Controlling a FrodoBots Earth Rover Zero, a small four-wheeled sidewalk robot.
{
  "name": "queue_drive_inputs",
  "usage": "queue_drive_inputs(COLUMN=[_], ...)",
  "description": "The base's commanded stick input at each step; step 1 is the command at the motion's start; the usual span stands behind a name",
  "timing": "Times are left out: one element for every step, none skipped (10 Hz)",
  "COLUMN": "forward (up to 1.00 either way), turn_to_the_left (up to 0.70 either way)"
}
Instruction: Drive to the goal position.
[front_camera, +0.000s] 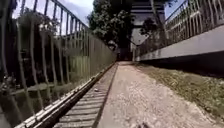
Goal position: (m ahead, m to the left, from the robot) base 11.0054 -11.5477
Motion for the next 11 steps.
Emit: queue_drive_inputs(forward=[0.98, 0.98, 0.98, 0.98, 0.98, 0.98, 0.51, 0.0, 0.0, 0.0, 0.0], turn_to_the_left=[0.0, 0.0, 0.0, 0.0, 0.0, 0.0, 0.0, 0.0, 0.0, 0.0, 0.0])
